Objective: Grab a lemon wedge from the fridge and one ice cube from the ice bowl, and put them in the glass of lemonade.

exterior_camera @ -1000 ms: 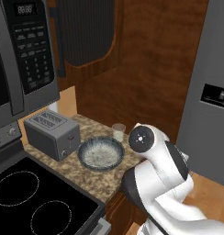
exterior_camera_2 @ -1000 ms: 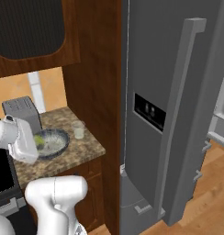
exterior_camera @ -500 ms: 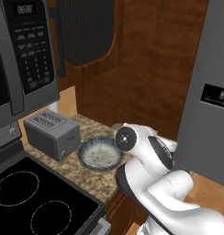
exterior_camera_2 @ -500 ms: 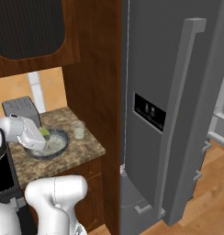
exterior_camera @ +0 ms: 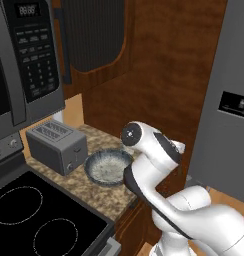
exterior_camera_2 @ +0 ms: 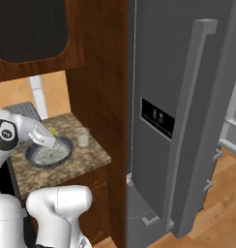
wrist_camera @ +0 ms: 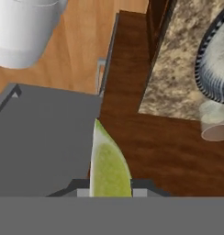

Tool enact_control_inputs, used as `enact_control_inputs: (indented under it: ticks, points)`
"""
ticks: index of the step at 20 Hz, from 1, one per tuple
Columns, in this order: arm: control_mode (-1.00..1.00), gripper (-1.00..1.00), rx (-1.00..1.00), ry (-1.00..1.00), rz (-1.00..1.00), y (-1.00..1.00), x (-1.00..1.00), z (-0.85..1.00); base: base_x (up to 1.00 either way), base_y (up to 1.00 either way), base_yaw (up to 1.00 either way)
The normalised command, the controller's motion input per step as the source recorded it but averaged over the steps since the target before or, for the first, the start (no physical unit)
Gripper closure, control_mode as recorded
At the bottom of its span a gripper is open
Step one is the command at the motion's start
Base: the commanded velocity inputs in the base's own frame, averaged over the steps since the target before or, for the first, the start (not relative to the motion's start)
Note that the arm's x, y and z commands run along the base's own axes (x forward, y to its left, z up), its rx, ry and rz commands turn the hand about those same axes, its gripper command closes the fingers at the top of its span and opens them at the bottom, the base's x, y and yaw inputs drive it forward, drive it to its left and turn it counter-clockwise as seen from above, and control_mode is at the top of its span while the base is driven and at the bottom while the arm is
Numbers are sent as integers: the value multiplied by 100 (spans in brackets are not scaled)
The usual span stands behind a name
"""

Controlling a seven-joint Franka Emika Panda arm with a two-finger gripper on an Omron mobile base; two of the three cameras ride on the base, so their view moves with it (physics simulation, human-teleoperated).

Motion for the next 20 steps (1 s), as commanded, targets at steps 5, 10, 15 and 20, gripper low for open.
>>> enact_control_inputs:
  ticks: [5, 10, 15, 20]
  points:
    - [-100, 100, -10, 2, 0, 19, 48, -21, 0, 0, 0]
    - [-100, 100, -11, -8, 0, 0, 38, -32, 0, 0, 0]
    - [-100, 100, -5, 0, -2, 0, 44, -17, 0, 0, 0]
    - [-100, 100, -3, 0, -7, 14, 47, -2, 0, 0, 0]
